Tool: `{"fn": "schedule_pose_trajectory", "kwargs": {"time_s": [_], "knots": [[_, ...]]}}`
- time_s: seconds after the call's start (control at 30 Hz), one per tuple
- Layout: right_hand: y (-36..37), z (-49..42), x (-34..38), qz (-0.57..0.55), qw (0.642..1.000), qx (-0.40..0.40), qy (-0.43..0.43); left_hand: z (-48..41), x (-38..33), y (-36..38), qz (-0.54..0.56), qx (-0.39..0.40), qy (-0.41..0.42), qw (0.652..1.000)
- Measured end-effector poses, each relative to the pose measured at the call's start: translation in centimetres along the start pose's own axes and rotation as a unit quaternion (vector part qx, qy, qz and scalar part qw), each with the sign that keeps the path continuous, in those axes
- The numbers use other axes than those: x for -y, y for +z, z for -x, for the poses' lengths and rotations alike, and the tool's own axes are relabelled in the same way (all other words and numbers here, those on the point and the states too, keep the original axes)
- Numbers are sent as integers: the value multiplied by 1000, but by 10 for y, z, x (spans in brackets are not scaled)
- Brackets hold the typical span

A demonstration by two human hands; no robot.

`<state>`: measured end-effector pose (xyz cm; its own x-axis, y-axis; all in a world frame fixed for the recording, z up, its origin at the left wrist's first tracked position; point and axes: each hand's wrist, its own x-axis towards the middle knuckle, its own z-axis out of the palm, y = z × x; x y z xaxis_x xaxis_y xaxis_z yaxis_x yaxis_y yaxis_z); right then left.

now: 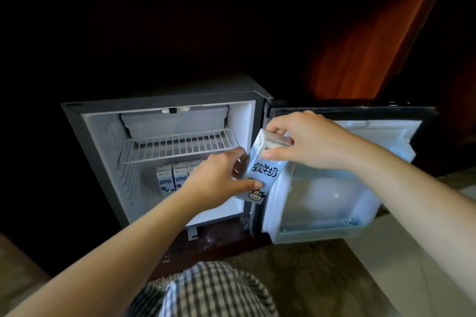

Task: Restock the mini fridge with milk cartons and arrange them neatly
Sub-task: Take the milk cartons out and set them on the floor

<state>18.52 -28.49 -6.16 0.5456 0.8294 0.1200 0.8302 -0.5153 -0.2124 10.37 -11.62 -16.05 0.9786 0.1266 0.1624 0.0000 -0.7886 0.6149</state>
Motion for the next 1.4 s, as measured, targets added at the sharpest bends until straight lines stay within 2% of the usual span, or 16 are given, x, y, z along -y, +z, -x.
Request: {"fn": "schedule_pose_trajectory", "kwargs": {"time_s": [0.23, 0.7, 0.97, 1.1, 1.23, 1.4], "knots": [[12, 49, -31, -15, 997, 56, 45, 3, -40, 48, -96, 82, -3, 992], [97, 178, -124, -92, 978, 104, 158, 29, -95, 196, -144, 237, -26, 960], [141, 249, -159, -108, 953, 161, 231, 59, -110, 294, -106, 300, -38, 947], [170, 288, -170, -103, 943, 159, 272, 79, -116, 336, -45, 331, -50, 941], [195, 327, -177, -84, 922, 176, 333, 104, -115, 373, -7, 397, -28, 917], [233, 368, -185, -39, 892, 208, 400, 130, -102, 396, -109, 471, -2, 875]]}}
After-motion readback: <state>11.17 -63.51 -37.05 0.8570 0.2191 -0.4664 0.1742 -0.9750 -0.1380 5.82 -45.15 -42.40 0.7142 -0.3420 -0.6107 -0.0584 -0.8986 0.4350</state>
